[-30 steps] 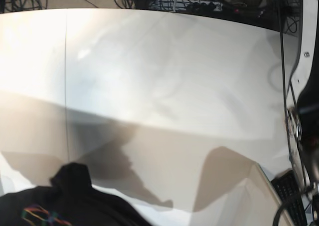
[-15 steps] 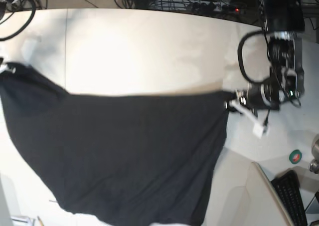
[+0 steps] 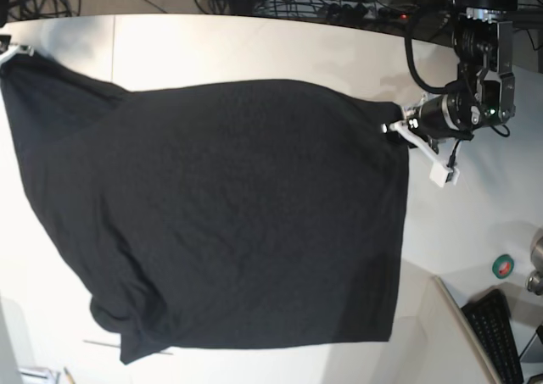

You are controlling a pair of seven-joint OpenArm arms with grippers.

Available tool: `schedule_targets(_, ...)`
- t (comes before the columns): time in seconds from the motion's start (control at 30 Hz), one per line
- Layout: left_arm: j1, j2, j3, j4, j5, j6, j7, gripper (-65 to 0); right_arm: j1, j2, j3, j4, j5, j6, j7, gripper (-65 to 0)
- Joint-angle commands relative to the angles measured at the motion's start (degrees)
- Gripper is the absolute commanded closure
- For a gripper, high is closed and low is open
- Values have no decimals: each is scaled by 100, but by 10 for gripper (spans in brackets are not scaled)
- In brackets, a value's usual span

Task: Layout the t-shirt on the table in an organized manner, then fold the t-shirt properly
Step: 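Lower the shirt onto the table, both grippers holding its edge taut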

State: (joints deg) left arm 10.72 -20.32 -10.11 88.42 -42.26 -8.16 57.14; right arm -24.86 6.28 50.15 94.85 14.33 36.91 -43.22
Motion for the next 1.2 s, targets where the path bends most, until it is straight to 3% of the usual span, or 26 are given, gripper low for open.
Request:
schedule_targets(0.0, 31, -127, -48, 182, -33, -14, -57, 0, -85, -9, 9, 199, 75, 24, 89, 0)
schedule_targets(0.23, 392, -153, -963, 454, 11, -14, -66, 0, -507, -308, -35, 401, 57, 24, 63, 0)
schedule_targets(0.37, 383, -127, -1042, 437, 740, -14, -66, 0, -173, -264, 0, -83, 40, 24, 72, 0)
schedule_targets(0.5, 409, 40, -1033, 437, 1619, -41, -66, 0, -305, -255, -79, 172, 57, 41, 19, 0)
schedule_targets(0.63, 418, 146, -1033, 437, 2094, -41, -66, 0, -437, -325, -395, 331, 66, 41, -16, 0)
schedule_targets(0.93, 796, 155, -1112, 454, 2112, -41, -110, 0, -507, -439, -52, 392, 84, 41, -7, 0)
schedule_targets(1.07, 849, 401, -1112, 428, 2156, -41, -690, 0, -287, -439, -44, 410, 93, 41, -7, 0)
schedule_targets(1.17, 849, 515, -1112, 428, 2121, -41, -769, 0, -173, -439, -44, 410, 93, 41, -34, 0)
